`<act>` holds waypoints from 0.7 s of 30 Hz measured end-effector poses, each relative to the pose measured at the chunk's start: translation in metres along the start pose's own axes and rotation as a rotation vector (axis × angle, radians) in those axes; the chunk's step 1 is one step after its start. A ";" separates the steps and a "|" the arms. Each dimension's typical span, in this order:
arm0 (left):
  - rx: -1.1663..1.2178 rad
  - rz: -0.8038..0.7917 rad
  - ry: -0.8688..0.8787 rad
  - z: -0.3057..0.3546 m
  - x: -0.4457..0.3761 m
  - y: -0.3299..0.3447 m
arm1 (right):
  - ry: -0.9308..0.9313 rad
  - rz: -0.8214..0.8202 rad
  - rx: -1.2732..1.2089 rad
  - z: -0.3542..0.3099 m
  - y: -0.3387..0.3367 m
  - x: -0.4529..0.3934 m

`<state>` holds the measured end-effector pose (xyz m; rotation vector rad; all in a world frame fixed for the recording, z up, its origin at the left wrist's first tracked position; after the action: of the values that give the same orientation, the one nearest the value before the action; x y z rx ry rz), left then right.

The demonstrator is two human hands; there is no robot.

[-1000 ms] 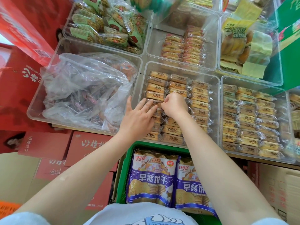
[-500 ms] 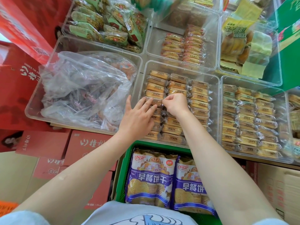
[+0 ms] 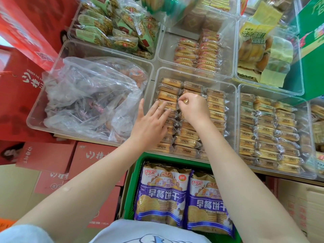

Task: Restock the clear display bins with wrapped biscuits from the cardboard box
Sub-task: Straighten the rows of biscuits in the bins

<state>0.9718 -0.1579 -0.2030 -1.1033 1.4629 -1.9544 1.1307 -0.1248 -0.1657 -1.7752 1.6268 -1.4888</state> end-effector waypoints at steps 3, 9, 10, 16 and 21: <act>-0.004 -0.040 -0.025 -0.004 -0.016 -0.004 | -0.008 -0.128 0.130 -0.005 0.009 -0.007; 0.015 -0.048 -0.036 -0.006 -0.020 -0.003 | 0.104 -0.101 0.248 0.002 0.021 -0.014; 0.021 -0.044 -0.038 -0.005 -0.021 -0.004 | 0.120 -0.121 0.213 0.005 0.022 -0.016; 0.018 -0.032 -0.039 -0.005 -0.021 -0.004 | 0.175 -0.238 -0.042 0.010 0.025 -0.029; 0.014 -0.037 -0.039 -0.006 -0.021 -0.004 | 0.149 -0.171 -0.005 0.005 0.022 -0.027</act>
<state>0.9788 -0.1376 -0.2067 -1.1641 1.4155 -1.9542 1.1281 -0.1106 -0.1975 -1.8883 1.5808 -1.7312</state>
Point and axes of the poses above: each hand's wrist, its own x-axis away from the middle knuckle, its own y-axis out of the palm, z = x × y, the point moved 5 cm from there along -x, towards the middle knuckle, and after that the axes turned 14 degrees about -z, right-handed, at the moved point
